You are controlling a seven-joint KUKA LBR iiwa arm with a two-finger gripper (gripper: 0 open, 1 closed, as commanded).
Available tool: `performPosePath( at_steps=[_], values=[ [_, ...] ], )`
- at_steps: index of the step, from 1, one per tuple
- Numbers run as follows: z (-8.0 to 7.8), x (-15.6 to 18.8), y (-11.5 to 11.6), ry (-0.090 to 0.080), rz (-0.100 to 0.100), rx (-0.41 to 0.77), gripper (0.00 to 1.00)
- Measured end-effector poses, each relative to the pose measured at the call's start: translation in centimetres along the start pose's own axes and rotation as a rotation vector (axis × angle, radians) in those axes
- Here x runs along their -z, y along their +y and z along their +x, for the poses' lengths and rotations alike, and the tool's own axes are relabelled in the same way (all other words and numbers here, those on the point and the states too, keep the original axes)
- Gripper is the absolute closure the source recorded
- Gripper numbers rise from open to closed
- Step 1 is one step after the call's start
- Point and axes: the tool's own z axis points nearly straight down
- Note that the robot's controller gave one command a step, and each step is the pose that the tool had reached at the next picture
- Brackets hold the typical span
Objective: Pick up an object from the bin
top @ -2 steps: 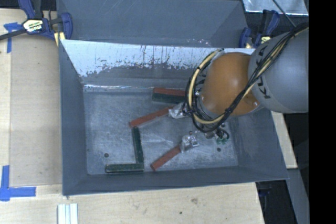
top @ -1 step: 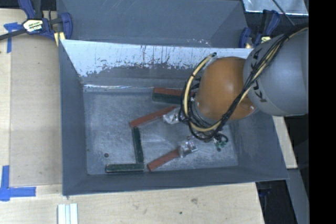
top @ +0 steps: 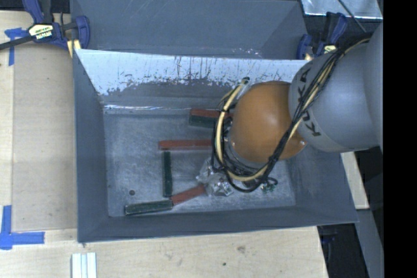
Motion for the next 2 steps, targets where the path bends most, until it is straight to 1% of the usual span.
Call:
performPosePath(
  at_steps=[1,2],
  values=[
    [0.0,0.0,0.0,0.000,0.000,0.000,1.00],
    [-0.2,4.0,0.3,0.007,-0.009,-0.010,1.00]
  ],
)
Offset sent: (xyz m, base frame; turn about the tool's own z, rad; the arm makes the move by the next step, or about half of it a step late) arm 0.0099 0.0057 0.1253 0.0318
